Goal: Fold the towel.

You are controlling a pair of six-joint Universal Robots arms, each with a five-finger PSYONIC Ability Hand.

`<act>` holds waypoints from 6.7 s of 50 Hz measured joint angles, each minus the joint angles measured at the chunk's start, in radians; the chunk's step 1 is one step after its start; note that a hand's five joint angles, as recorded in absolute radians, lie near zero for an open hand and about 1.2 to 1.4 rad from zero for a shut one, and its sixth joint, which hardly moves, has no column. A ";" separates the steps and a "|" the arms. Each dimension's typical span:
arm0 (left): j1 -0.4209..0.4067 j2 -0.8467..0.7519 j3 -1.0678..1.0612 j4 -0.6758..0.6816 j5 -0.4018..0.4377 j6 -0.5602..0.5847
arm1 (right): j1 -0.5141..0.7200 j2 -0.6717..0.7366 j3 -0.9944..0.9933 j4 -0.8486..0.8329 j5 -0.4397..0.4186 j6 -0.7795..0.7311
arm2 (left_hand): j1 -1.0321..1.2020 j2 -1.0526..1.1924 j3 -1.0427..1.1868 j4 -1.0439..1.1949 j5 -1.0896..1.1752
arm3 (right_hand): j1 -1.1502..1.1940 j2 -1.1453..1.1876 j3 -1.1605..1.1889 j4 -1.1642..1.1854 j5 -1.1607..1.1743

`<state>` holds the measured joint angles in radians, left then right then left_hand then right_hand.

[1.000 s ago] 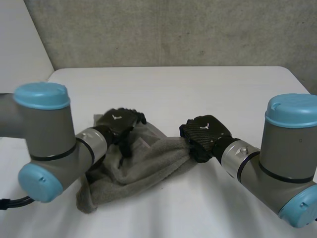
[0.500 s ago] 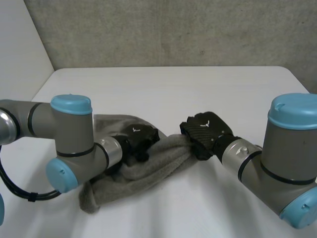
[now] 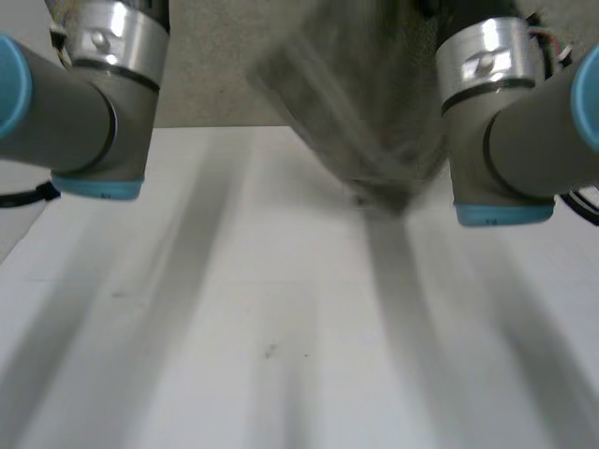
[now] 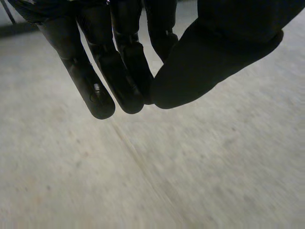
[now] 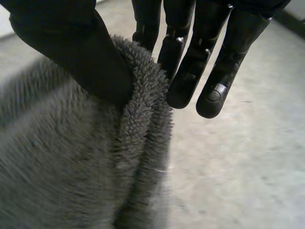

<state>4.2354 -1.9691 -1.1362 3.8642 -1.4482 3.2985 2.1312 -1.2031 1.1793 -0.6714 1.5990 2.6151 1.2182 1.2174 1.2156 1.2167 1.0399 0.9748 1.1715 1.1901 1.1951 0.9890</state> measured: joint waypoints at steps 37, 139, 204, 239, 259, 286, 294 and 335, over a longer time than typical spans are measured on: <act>-0.130 -0.195 -0.350 -0.420 0.007 -0.405 | 0.034 0.009 0.256 0.543 -0.010 -0.070 | -0.791 -0.798 -0.796 -0.799 -0.798 | 0.005 0.008 0.004 0.000 0.000; 0.029 0.005 -0.288 -0.141 -0.069 0.223 | 0.024 0.068 0.029 0.453 -0.118 -0.069 | -0.017 0.001 0.001 0.000 0.000 | 0.005 0.009 0.004 0.000 0.005; 0.045 0.313 -0.545 -0.307 -0.073 0.147 | -0.161 0.193 0.371 0.494 -0.215 0.689 | -0.015 0.001 0.001 0.001 0.000 | -0.618 -0.764 -0.798 -0.825 -0.794; 0.062 0.355 -0.544 -0.309 -0.076 0.108 | -0.258 -0.123 0.188 0.359 -0.102 0.221 | -0.015 0.001 0.001 0.001 0.000 | -0.026 0.004 -0.006 -0.001 -0.031; 0.062 0.154 -0.552 -0.496 -0.061 0.149 | -0.228 0.108 0.113 1.116 -0.167 -0.171 | -0.015 0.001 0.001 0.000 0.000 | -0.026 0.004 -0.006 -0.001 -0.013; 0.075 -0.069 0.052 -0.037 -0.073 0.116 | -0.163 0.136 -0.215 0.167 -0.177 -0.281 | -0.013 0.001 0.001 0.001 0.000 | -0.023 0.009 0.000 -0.001 -0.015; 0.092 0.012 -0.223 -0.008 -0.069 0.084 | -0.168 0.164 -0.144 0.574 -0.353 -0.257 | -0.013 0.001 0.001 0.001 0.000 | -0.023 0.009 0.000 0.000 -0.015; 0.183 0.064 -0.671 -0.063 -0.059 0.090 | -0.299 0.077 0.336 0.703 -0.323 0.446 | -0.013 0.001 0.001 0.001 0.000 | -0.663 -0.808 -0.853 -0.860 -0.811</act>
<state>4.4188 -1.9051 -1.8072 3.8010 -1.5073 3.3882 1.8319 -1.1256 1.5153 0.0319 1.2765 3.0608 1.2056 1.2182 1.2170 1.2175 1.0399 0.3122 0.3635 0.3376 0.3351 0.1776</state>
